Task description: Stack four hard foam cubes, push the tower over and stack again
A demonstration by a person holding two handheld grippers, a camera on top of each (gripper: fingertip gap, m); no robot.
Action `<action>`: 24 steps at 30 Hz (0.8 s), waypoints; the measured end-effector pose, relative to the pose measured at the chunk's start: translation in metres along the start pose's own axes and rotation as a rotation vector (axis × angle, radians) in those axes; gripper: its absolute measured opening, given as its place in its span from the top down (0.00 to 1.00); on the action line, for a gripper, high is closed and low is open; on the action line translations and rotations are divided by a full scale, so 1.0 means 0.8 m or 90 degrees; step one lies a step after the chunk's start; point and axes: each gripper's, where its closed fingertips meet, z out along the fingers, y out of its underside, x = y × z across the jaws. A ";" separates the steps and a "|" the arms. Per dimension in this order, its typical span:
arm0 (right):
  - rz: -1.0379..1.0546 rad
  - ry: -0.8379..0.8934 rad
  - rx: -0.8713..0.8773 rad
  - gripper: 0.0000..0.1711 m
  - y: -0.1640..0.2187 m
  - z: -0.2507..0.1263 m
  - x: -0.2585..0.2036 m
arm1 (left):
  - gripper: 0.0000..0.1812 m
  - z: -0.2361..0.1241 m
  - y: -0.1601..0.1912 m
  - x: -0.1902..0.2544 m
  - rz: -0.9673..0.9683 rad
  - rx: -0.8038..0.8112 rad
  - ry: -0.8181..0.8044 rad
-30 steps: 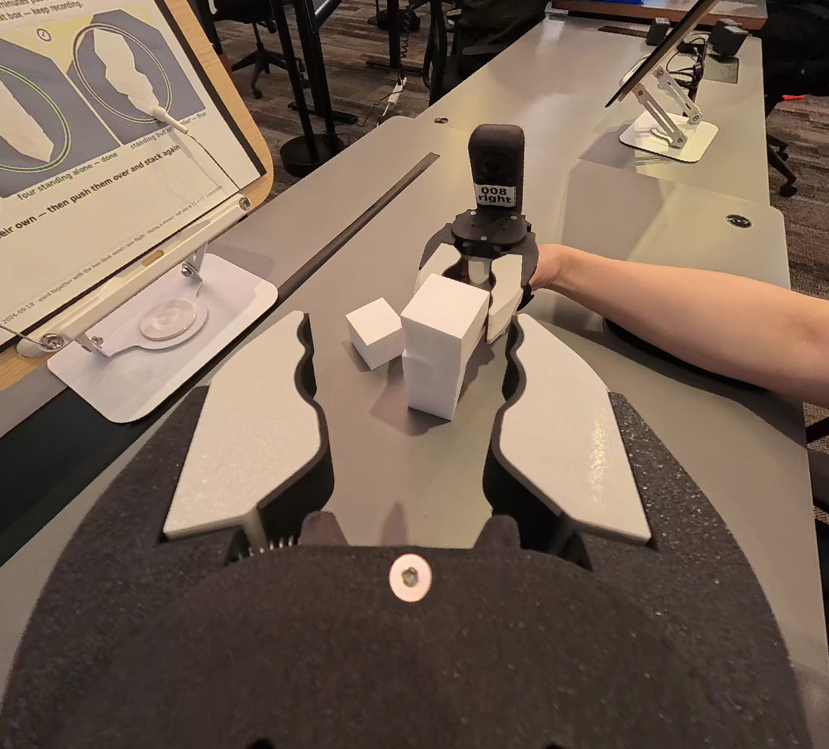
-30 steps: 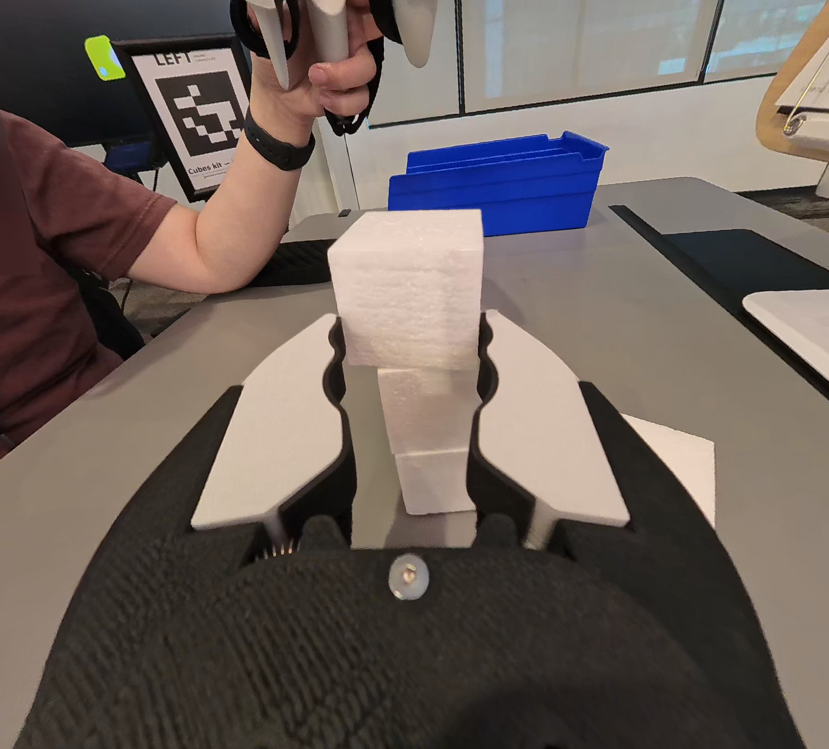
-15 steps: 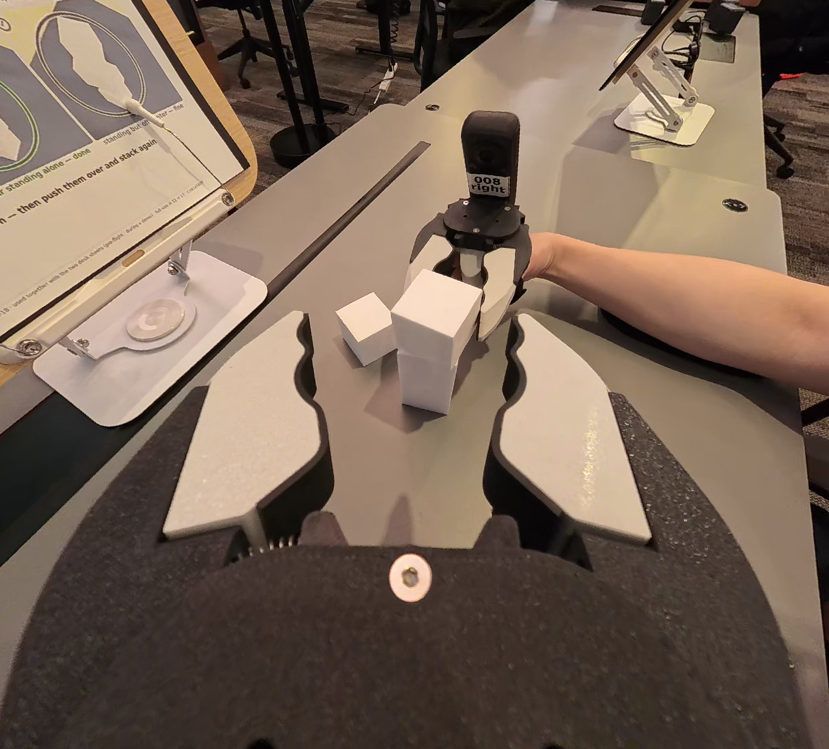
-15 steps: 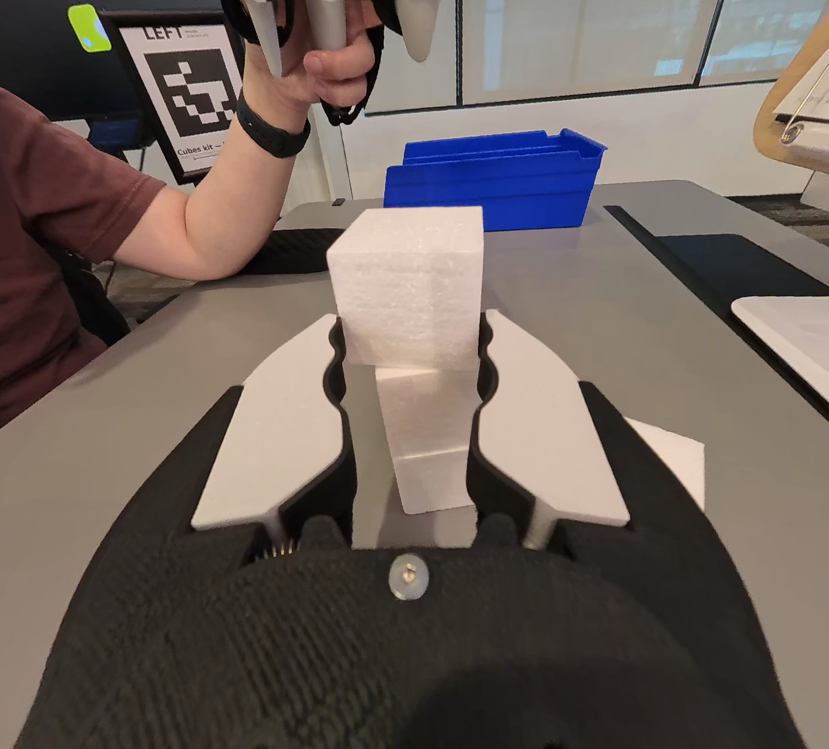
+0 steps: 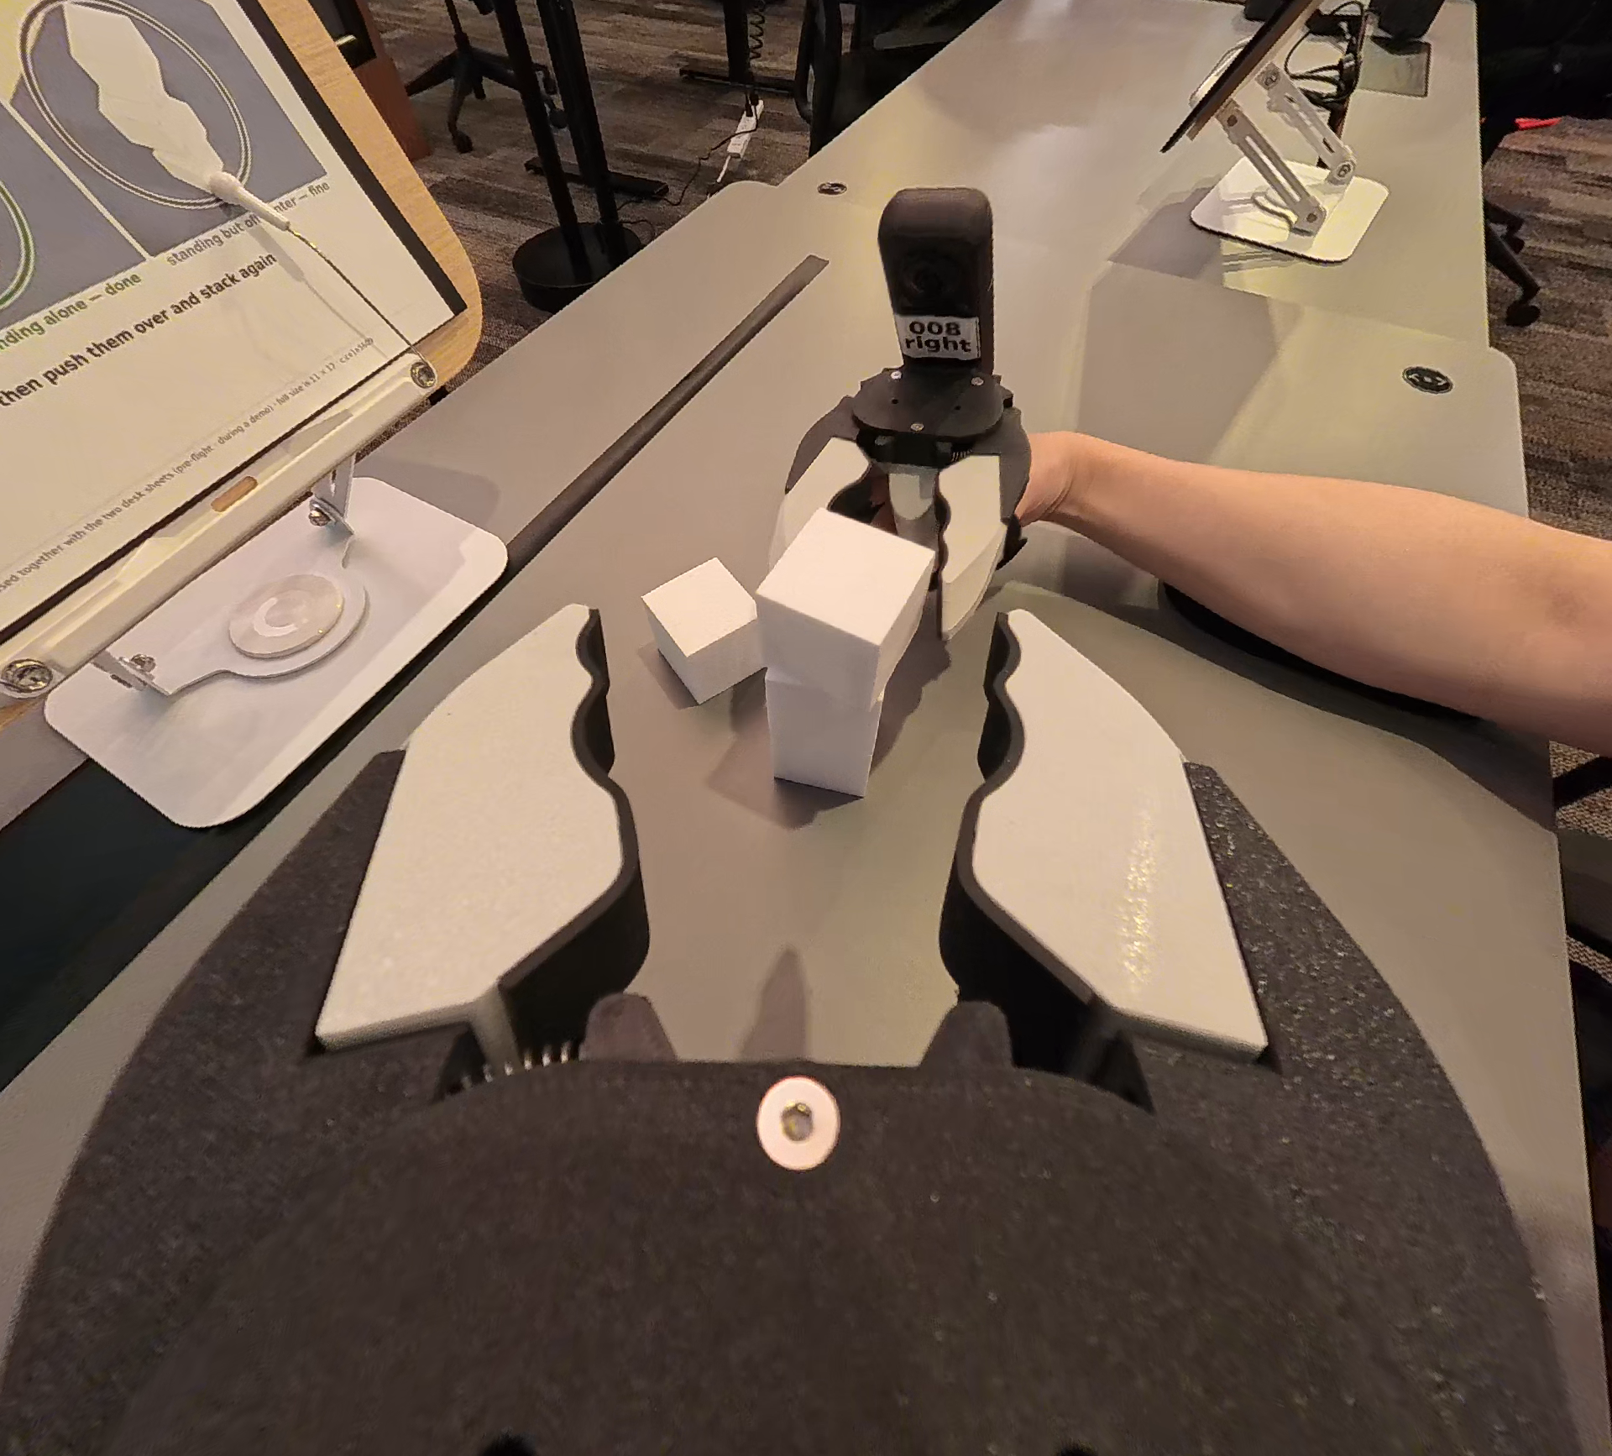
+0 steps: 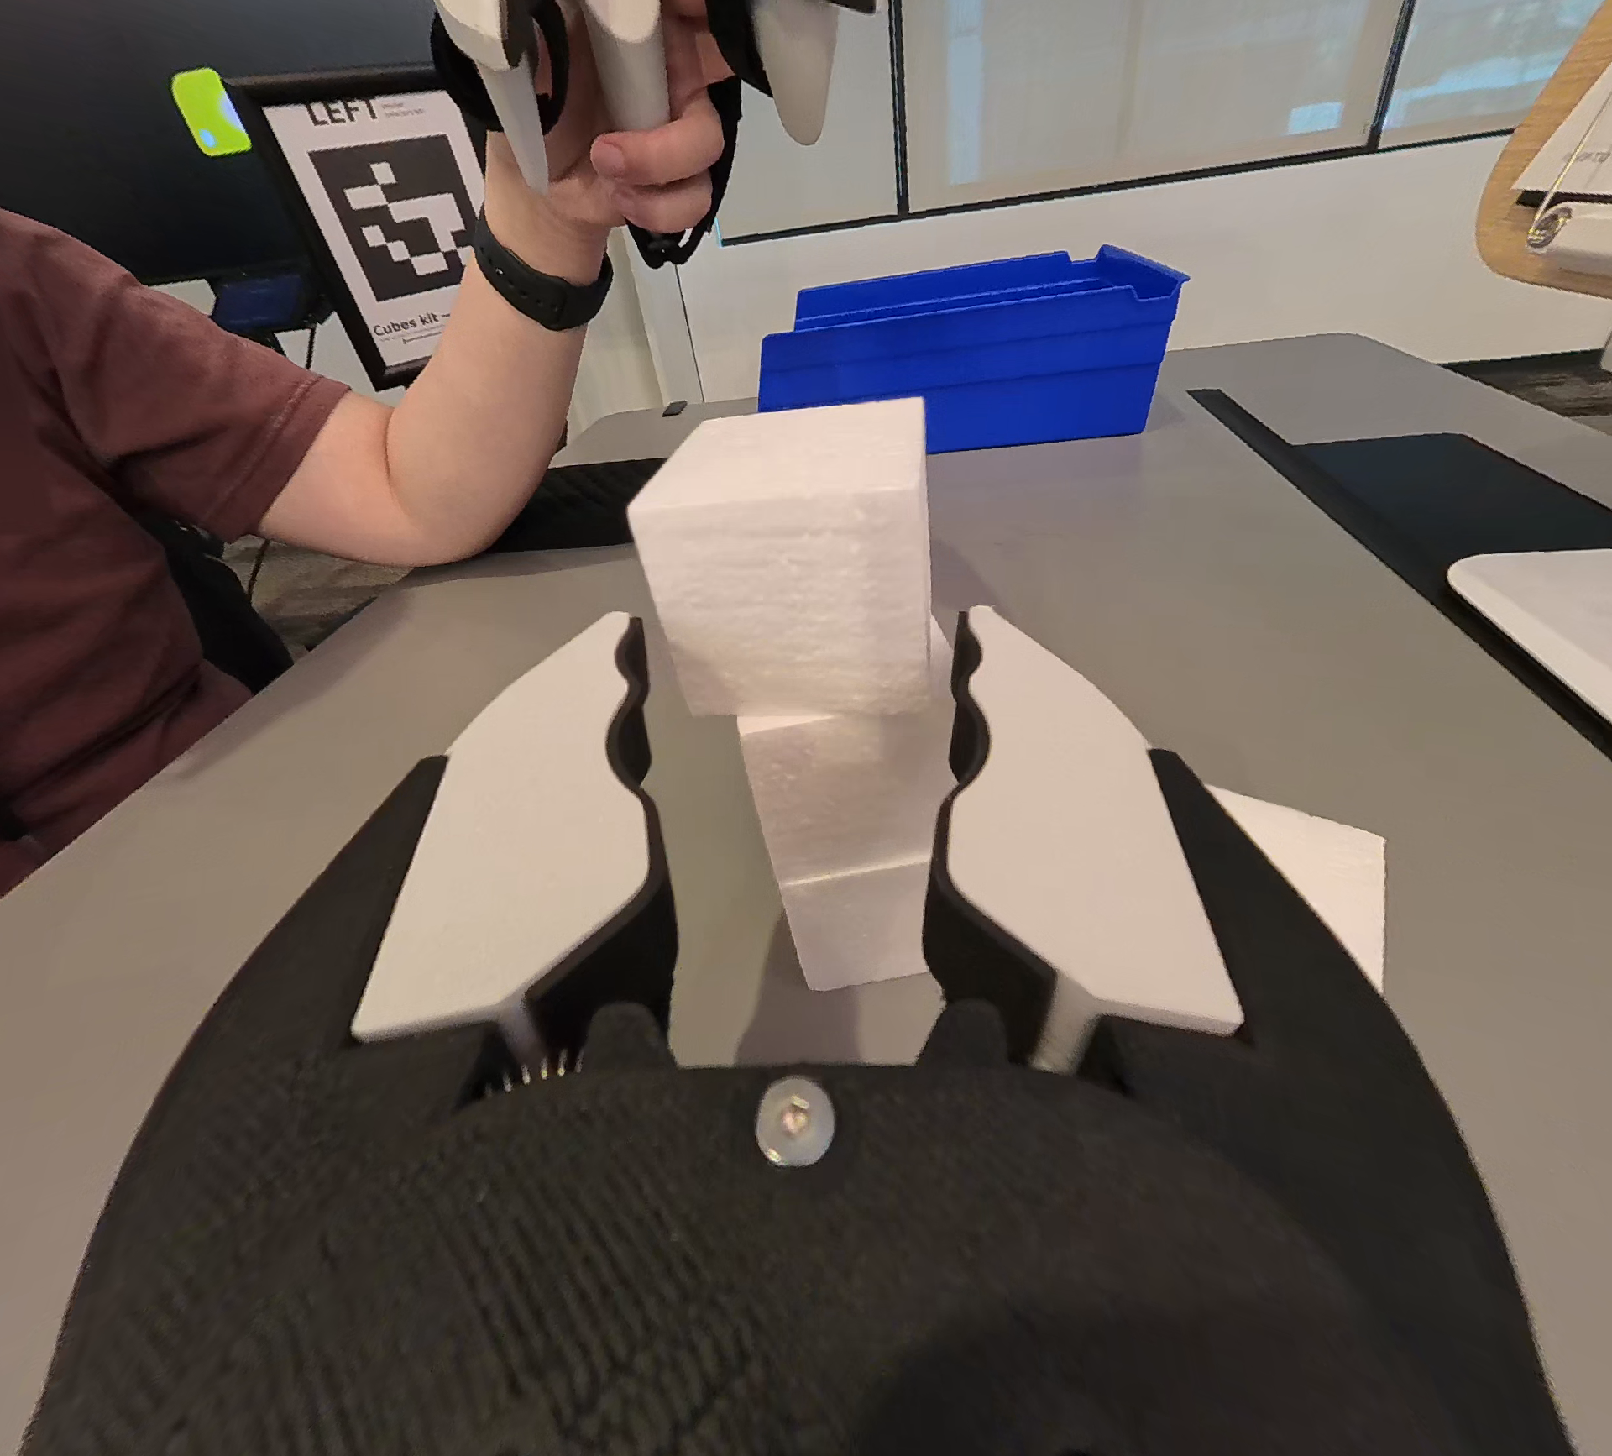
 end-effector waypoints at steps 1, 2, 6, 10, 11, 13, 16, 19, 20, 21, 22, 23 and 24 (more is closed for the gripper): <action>-0.001 0.001 -0.001 0.60 -0.001 -0.002 -0.001 | 0.54 0.000 0.000 0.000 0.000 0.000 0.000; -0.003 0.003 -0.003 0.59 -0.002 -0.006 -0.002 | 0.54 -0.001 0.000 0.000 0.000 -0.001 0.000; 0.004 0.022 0.016 0.59 -0.013 -0.037 -0.001 | 0.54 -0.007 -0.002 -0.003 -0.002 0.006 -0.004; 0.026 0.227 -0.001 0.66 0.009 -0.085 0.066 | 0.54 -0.013 -0.005 -0.006 -0.009 0.018 -0.009; 0.040 0.285 -0.020 0.68 0.019 -0.095 0.085 | 0.55 -0.013 -0.006 -0.007 -0.011 0.020 -0.009; 0.038 0.347 -0.073 0.67 0.036 -0.099 0.105 | 0.54 -0.012 -0.005 -0.008 -0.011 0.017 -0.010; -0.006 0.385 -0.152 0.54 0.050 -0.082 0.114 | 0.54 -0.008 -0.001 -0.008 -0.009 0.007 -0.011; -0.023 0.374 -0.209 0.52 0.066 -0.061 0.112 | 0.54 -0.006 0.000 -0.007 -0.009 0.003 -0.011; -0.029 0.380 -0.234 0.52 0.072 -0.058 0.114 | 0.54 -0.006 0.001 -0.007 -0.008 0.001 -0.011; -0.035 0.390 -0.245 0.53 0.074 -0.056 0.116 | 0.54 -0.005 0.002 -0.007 -0.008 -0.001 -0.012; -0.041 0.391 -0.248 0.53 0.074 -0.054 0.116 | 0.54 -0.004 0.002 -0.007 -0.008 -0.002 -0.011; -0.042 0.388 -0.250 0.54 0.074 -0.052 0.115 | 0.54 -0.003 0.003 -0.007 -0.009 -0.004 -0.010; -0.041 0.388 -0.258 0.54 0.076 -0.051 0.115 | 0.54 -0.003 0.003 -0.007 -0.009 -0.006 -0.010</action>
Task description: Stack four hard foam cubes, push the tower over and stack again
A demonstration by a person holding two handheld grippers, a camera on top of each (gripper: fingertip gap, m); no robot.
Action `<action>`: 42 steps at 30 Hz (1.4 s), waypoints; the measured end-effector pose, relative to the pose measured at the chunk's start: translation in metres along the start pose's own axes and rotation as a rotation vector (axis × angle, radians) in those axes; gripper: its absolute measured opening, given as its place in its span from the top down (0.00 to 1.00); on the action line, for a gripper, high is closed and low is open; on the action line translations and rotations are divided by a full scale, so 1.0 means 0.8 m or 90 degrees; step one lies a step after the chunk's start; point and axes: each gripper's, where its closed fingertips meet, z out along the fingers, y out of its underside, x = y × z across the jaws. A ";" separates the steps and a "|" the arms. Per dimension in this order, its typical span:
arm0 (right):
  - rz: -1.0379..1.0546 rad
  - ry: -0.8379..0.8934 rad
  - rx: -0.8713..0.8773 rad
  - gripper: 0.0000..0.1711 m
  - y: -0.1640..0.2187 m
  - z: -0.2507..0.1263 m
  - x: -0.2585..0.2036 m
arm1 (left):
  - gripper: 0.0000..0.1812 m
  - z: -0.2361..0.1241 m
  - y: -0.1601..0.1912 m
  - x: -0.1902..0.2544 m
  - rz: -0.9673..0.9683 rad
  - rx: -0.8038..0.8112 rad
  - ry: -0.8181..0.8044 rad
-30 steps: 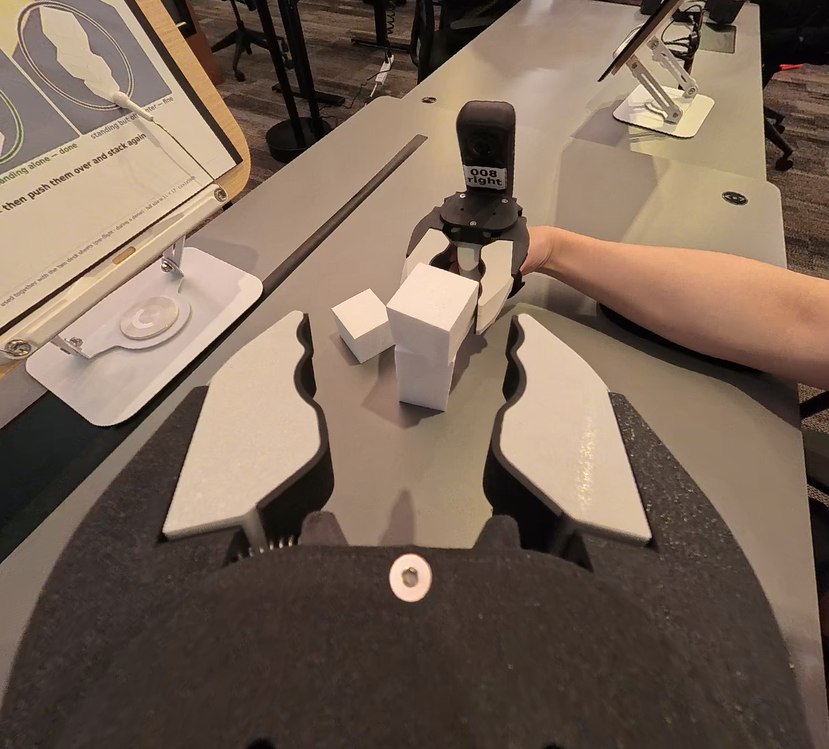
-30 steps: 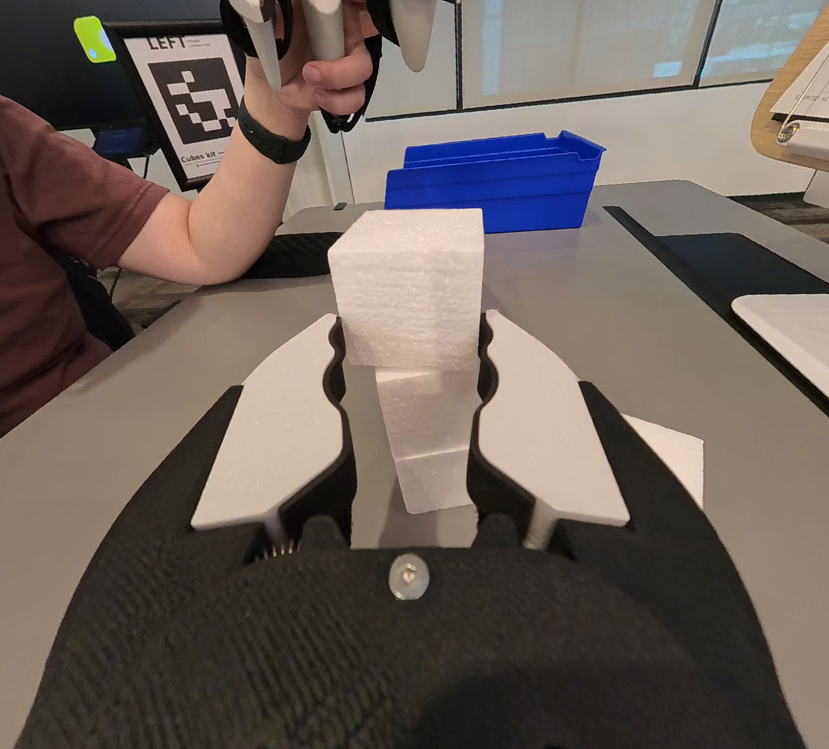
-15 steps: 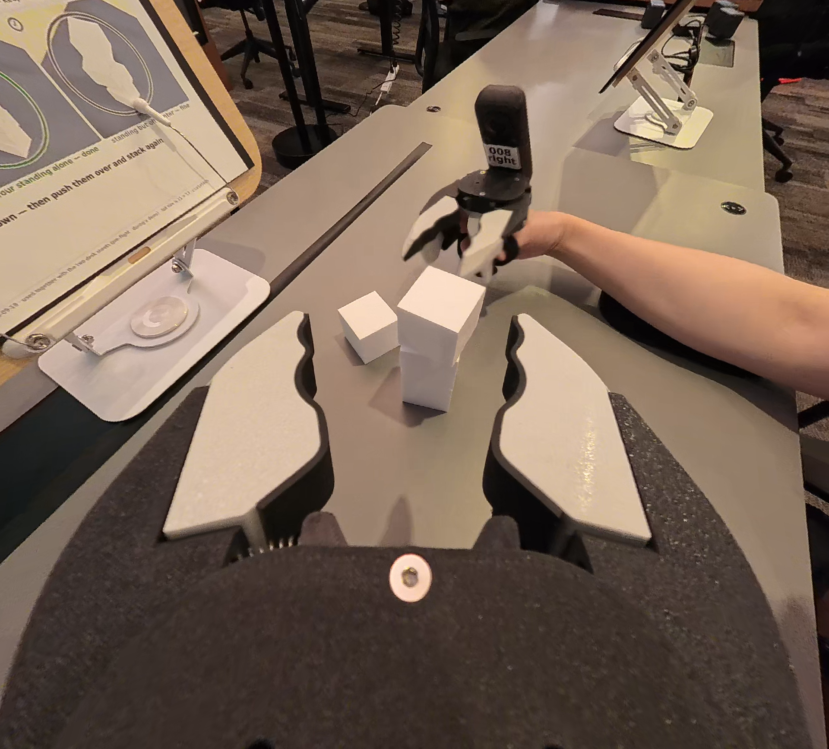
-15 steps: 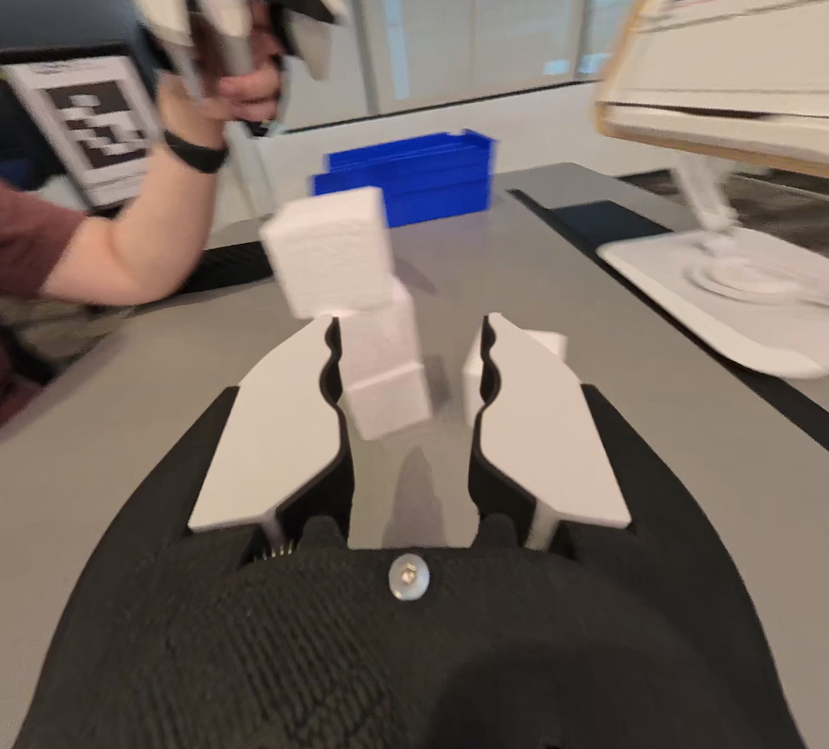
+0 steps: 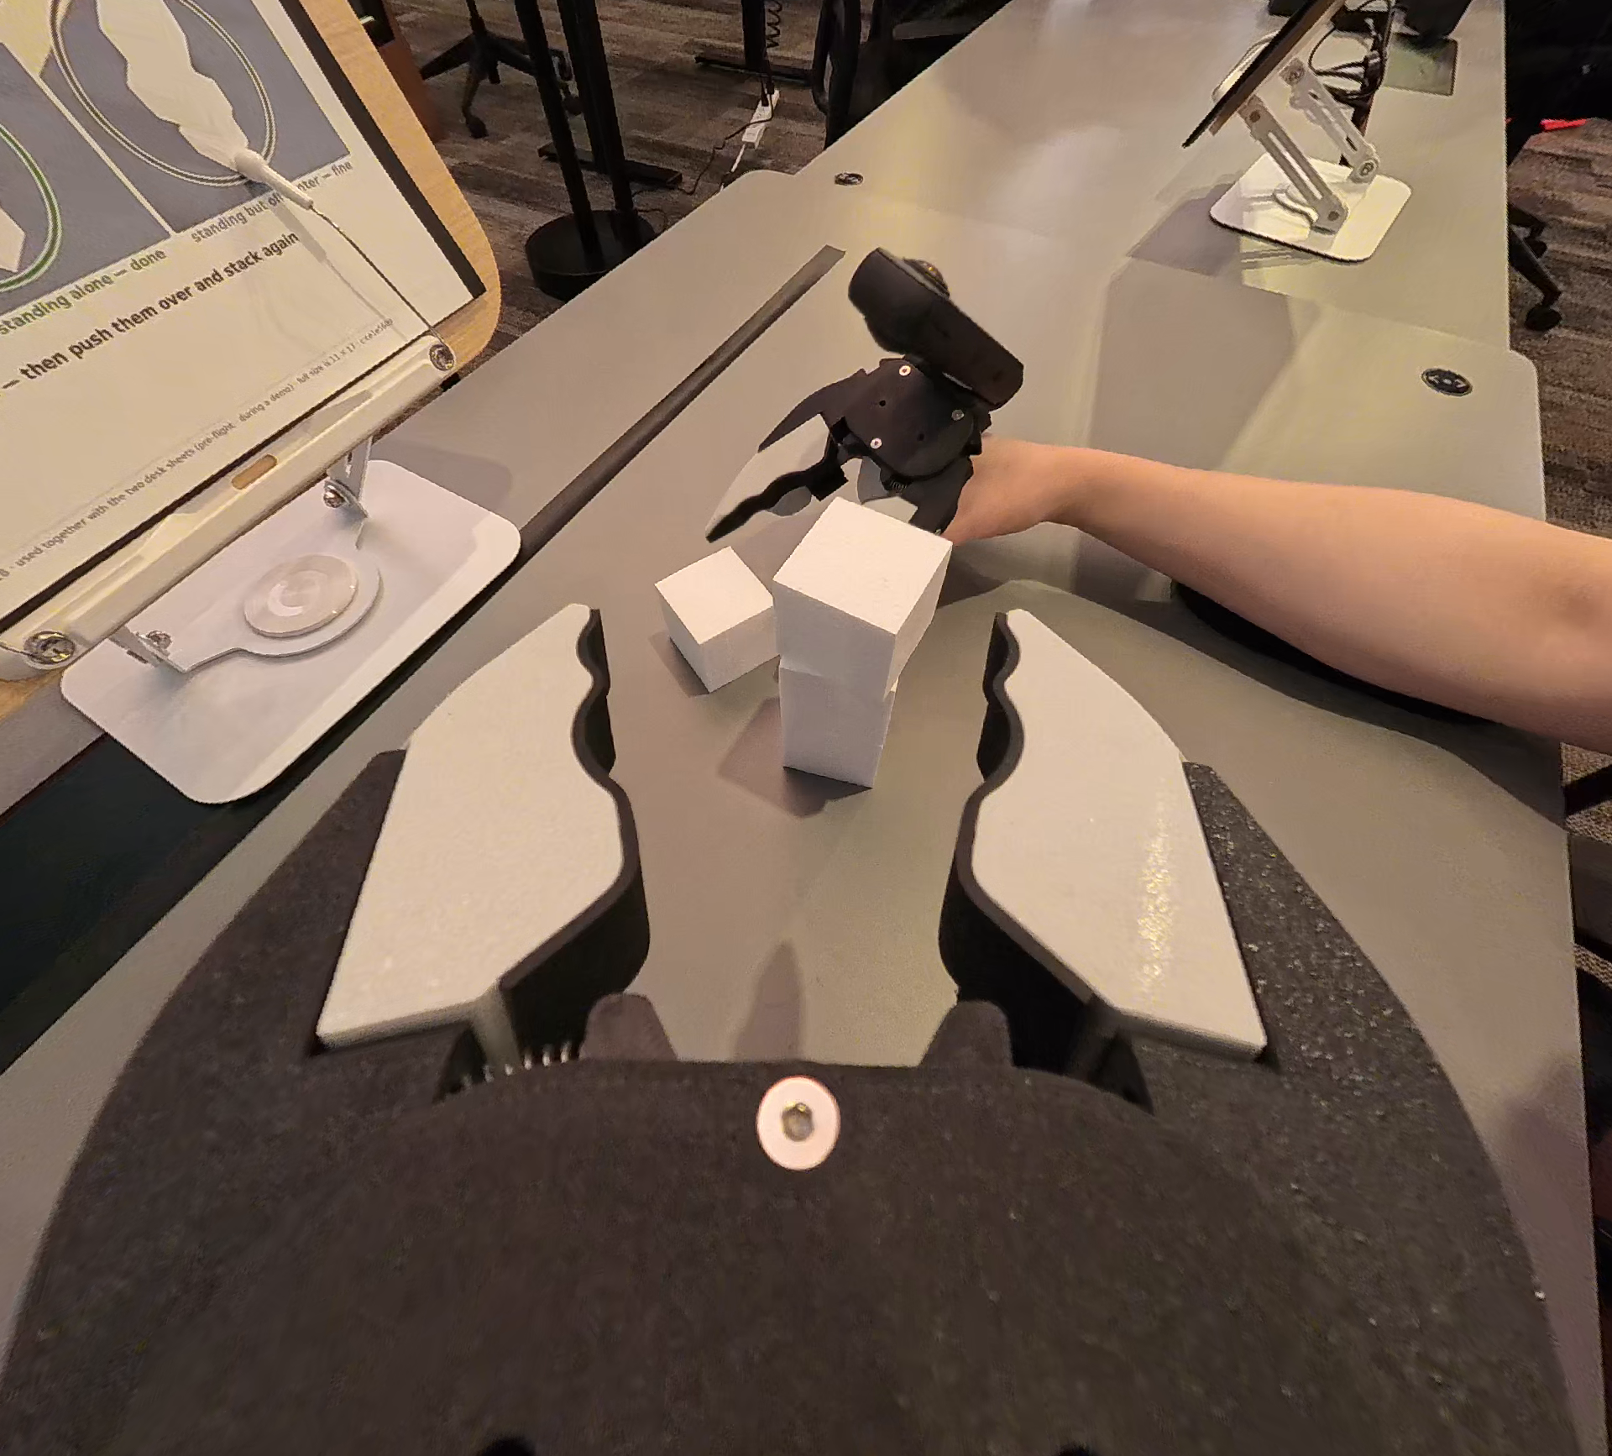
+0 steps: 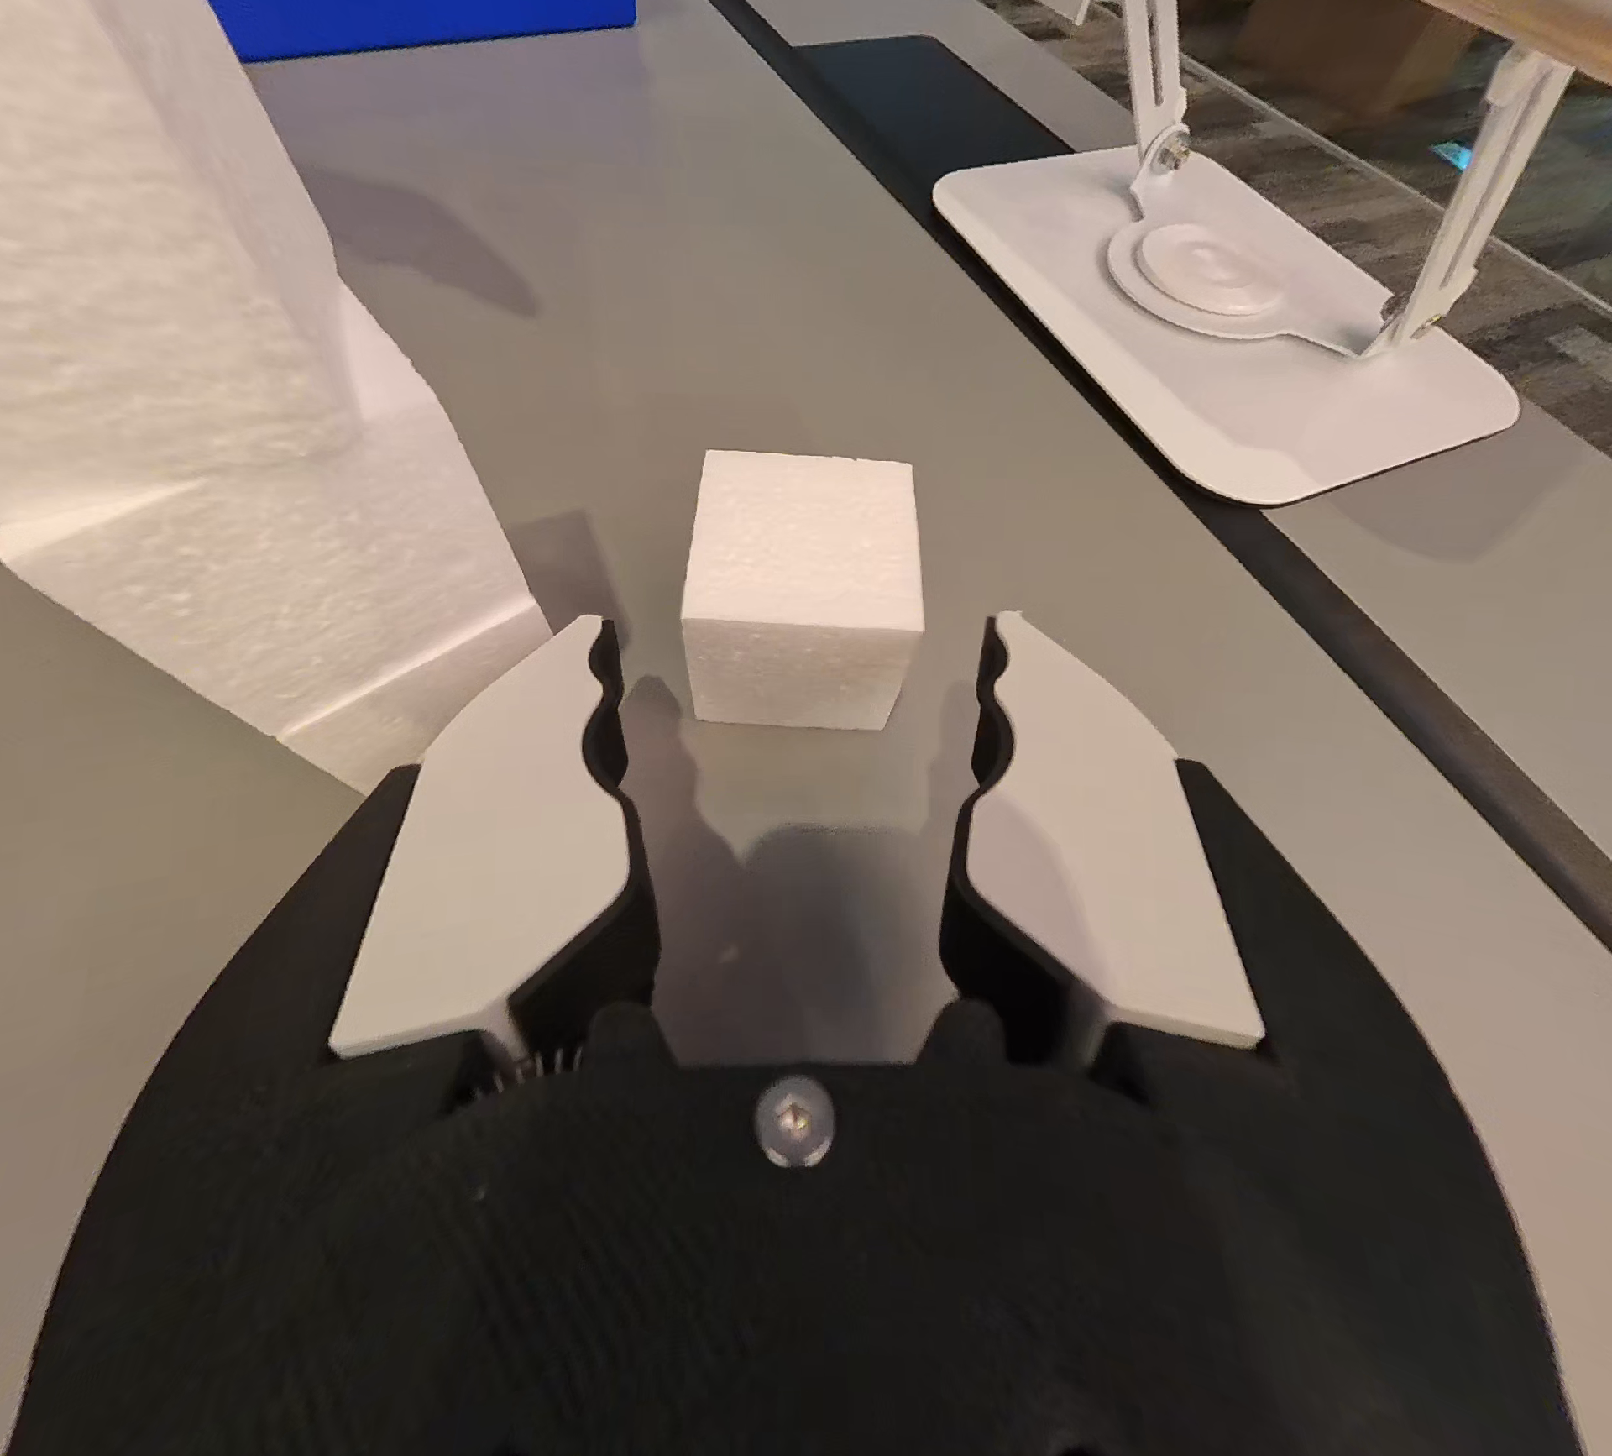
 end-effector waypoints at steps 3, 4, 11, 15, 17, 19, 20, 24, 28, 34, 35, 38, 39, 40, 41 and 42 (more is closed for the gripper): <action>-0.007 0.003 -0.025 0.56 0.005 0.005 -0.002 | 0.54 0.001 0.000 0.000 0.003 -0.003 -0.002; -0.006 0.007 -0.033 0.57 0.007 0.006 -0.002 | 0.54 0.001 0.000 0.001 0.004 -0.003 -0.003; 0.025 0.011 -0.055 0.67 0.011 0.006 0.002 | 0.55 -0.005 -0.010 0.000 -0.006 0.019 -0.014; 0.072 0.010 0.028 0.67 -0.022 -0.030 0.019 | 0.55 -0.015 -0.017 0.000 -0.001 0.015 -0.025; 0.105 -0.006 0.089 0.67 -0.051 -0.058 0.024 | 0.55 -0.024 -0.023 0.000 0.006 0.012 -0.028; 0.131 -0.021 0.155 0.67 -0.085 -0.090 0.027 | 0.56 -0.034 -0.030 0.000 0.009 0.012 -0.022; 0.147 -0.041 0.189 0.67 -0.103 -0.106 0.024 | 0.56 -0.039 -0.031 -0.001 0.010 0.011 -0.021; 0.187 -0.182 0.255 0.67 -0.158 -0.149 -0.019 | 0.57 -0.053 -0.024 -0.006 0.012 0.024 -0.020; 0.110 -0.202 0.209 0.67 -0.180 -0.153 -0.058 | 0.60 -0.052 -0.002 -0.010 -0.019 0.035 0.015; -0.028 -0.175 0.107 0.67 -0.171 -0.125 -0.091 | 0.59 -0.065 0.007 -0.030 -0.077 0.027 0.019; -0.052 -0.169 0.084 0.67 -0.166 -0.121 -0.093 | 0.59 -0.068 0.005 -0.033 -0.081 0.032 0.017; -0.072 -0.169 0.055 0.67 -0.162 -0.115 -0.097 | 0.60 -0.074 -0.001 -0.036 -0.089 0.050 0.021; -0.062 -0.174 0.057 0.67 -0.163 -0.114 -0.097 | 0.60 -0.075 0.000 -0.037 -0.089 0.048 0.019; -0.049 -0.181 0.055 0.67 -0.163 -0.112 -0.098 | 0.60 -0.076 0.001 -0.037 -0.088 0.047 0.018; -0.040 -0.184 0.046 0.67 -0.160 -0.110 -0.098 | 0.60 -0.076 0.001 -0.036 -0.086 0.045 0.018; -0.036 -0.180 0.033 0.67 -0.157 -0.107 -0.096 | 0.60 -0.076 0.002 -0.035 -0.085 0.042 0.019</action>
